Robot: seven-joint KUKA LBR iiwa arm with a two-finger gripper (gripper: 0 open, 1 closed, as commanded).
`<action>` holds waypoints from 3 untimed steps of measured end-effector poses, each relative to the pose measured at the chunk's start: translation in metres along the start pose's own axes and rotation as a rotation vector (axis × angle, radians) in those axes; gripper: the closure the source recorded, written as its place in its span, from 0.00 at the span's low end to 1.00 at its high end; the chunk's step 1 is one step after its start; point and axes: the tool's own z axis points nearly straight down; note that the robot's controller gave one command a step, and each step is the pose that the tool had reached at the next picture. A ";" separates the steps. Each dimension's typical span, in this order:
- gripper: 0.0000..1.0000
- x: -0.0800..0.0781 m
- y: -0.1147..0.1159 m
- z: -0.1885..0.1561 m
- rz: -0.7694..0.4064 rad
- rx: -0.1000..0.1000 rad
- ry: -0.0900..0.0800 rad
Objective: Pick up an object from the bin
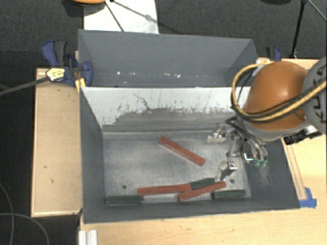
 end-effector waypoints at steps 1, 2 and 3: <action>0.00 -0.002 0.000 -0.004 0.000 0.000 -0.009; 0.00 -0.038 0.020 0.020 0.025 0.001 -0.020; 0.00 -0.073 0.047 0.040 0.085 -0.002 -0.010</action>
Offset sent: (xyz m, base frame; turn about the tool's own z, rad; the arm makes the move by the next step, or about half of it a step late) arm 0.0742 0.0489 -0.0622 0.0556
